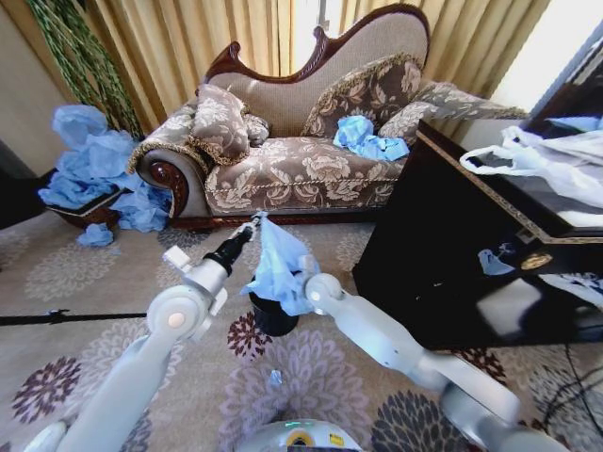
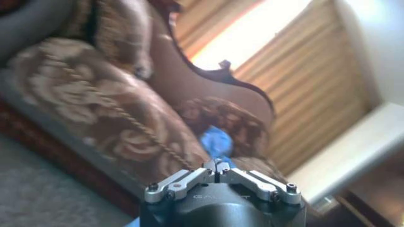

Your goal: Place a garbage bag over the trash bin.

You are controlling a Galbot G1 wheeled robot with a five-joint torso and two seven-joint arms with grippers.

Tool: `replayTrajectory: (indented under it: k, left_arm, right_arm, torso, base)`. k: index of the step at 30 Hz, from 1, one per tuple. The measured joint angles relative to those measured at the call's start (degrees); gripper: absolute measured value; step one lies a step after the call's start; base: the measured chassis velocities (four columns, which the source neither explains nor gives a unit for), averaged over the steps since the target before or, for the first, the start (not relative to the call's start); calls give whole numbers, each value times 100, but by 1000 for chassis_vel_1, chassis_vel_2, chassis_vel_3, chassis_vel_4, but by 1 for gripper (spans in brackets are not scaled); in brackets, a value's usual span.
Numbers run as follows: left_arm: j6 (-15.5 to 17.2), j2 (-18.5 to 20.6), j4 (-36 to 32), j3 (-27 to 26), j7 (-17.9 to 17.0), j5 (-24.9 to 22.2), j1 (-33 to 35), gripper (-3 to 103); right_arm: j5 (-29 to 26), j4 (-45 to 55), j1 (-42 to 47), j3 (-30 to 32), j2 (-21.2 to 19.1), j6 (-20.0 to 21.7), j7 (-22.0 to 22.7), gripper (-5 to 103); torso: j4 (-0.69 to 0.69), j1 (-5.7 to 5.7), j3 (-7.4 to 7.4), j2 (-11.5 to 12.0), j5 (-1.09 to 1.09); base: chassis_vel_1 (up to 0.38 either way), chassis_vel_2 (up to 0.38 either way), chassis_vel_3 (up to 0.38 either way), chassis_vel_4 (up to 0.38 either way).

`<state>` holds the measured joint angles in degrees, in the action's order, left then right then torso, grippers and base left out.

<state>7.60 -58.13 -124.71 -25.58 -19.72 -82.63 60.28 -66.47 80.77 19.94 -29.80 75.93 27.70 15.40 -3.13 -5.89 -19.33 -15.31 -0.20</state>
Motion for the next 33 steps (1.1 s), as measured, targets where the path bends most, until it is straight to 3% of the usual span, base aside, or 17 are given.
replayTrajectory:
  k: [3, 8, 13, 15, 22, 25, 31, 33]
  left_arm:
    - [-142, -307, 430, -33, -188, 61, -33, 0]
    - [-381, -638, 882, -50, -419, 244, -93, 0]
    - [-454, -808, 1124, -92, -405, 349, -86, 0]
    - [-462, -889, 1227, -107, -345, 391, -46, 0]
    - [-570, -1128, 1575, -284, -260, 545, 120, 0]
    - [-600, -1231, 1696, -329, -256, 586, 157, 0]
    - [-688, -1358, 2063, -348, -265, 733, 174, 0]
    - [-718, -1394, 2185, -328, -276, 801, 186, 0]
  right_arm:
    - [20, -299, -104, -137, 130, 126, 45, 0]
    - [136, -810, -290, -170, 443, 255, 25, 0]
    - [247, -1201, -358, -153, 698, 386, -10, 0]
    - [343, -1379, -358, -170, 799, 480, -54, 0]
    - [666, -2069, -366, -176, 1288, 648, -216, 0]
    - [811, -2291, -367, -170, 1431, 691, -271, 0]
    - [1392, -3104, -364, -19, 1645, 679, -684, 0]
    - [1633, -3429, -364, 120, 1646, 641, -845, 0]
  torso:
    - [-7, 0, 0, 0, -1]
    - [-4, 0, 0, 0, -1]
    - [-1, 0, 0, 0, 0]
    - [-8, 0, 0, 0, -1]
    - [0, 0, 0, 0, -1]
    - [-3, 0, 0, 0, 0]
    - [0, 1, 0, -1, 0]
    - [-6, 0, 0, -1, 0]
  base:
    - [0, 0, 0, 0]
    - [0, 0, 0, 0]
    - [0, 0, 0, 0]
    - [0, 0, 0, 0]
    - [0, 0, 0, 0]
    - [0, 0, 0, 0]
    - [0, 0, 0, 0]
    - [0, 0, 0, 0]
